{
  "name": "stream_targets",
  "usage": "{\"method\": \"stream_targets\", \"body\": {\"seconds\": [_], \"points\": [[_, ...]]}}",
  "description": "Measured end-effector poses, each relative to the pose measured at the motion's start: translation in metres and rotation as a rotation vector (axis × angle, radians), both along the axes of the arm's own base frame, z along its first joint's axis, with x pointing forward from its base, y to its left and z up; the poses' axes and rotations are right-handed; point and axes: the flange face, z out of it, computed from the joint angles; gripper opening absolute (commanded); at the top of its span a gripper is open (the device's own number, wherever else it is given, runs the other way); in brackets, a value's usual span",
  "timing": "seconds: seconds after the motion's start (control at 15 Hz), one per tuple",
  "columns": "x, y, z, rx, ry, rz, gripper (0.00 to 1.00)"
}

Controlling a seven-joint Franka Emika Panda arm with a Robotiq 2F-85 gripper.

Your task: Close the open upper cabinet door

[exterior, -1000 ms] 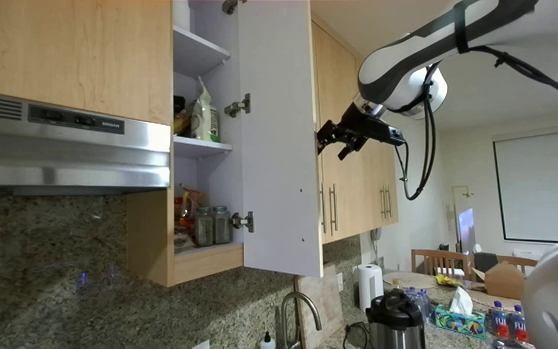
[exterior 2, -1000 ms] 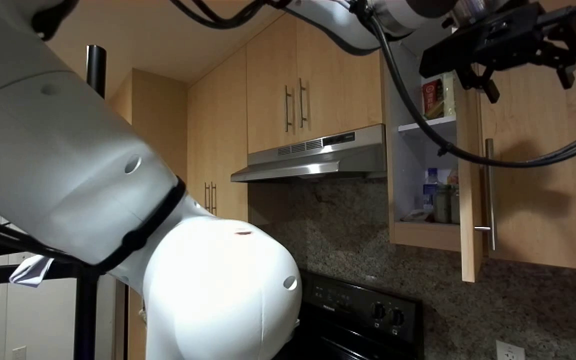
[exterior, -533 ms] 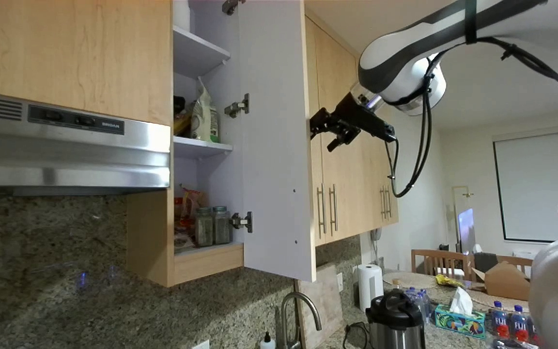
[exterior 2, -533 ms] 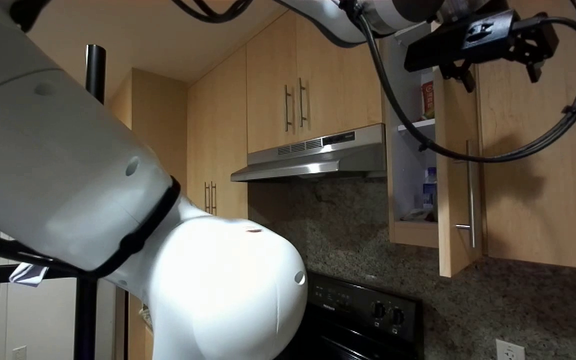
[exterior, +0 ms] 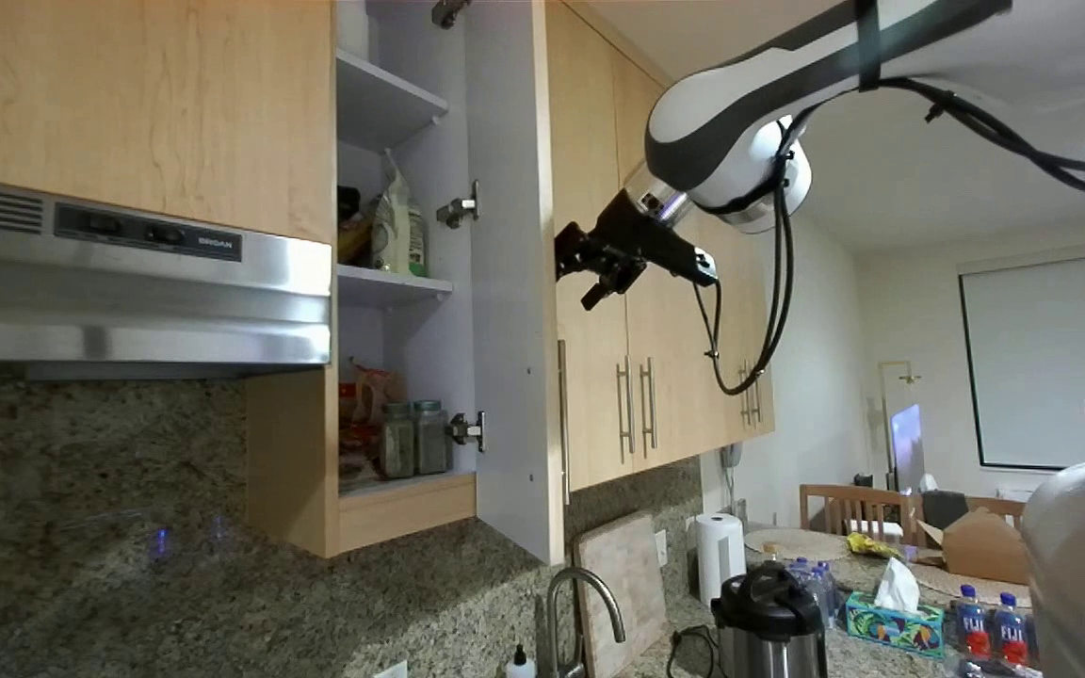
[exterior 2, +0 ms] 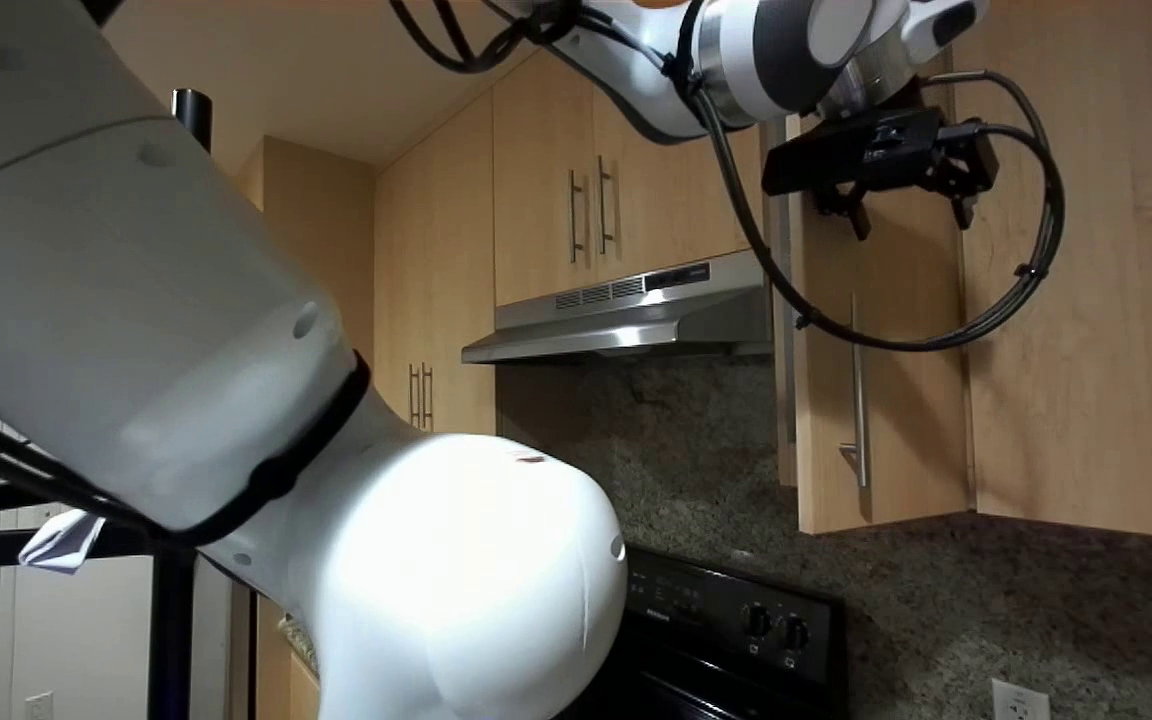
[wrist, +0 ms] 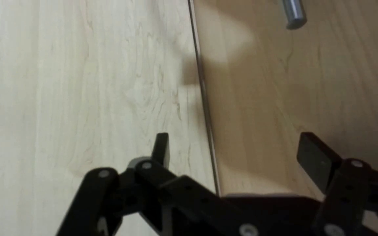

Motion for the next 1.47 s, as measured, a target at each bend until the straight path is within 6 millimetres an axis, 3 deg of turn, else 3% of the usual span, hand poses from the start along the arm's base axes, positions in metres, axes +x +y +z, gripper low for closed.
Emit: {"method": "stream_targets", "body": {"seconds": [0.27,0.6,1.47], "points": [[0.016,0.029,0.001,-0.034,0.014,0.050,1.00],[0.018,0.058,0.014,-0.064,-0.005,0.099,1.00],[0.019,0.100,0.024,-0.092,-0.019,0.196,1.00]]}}
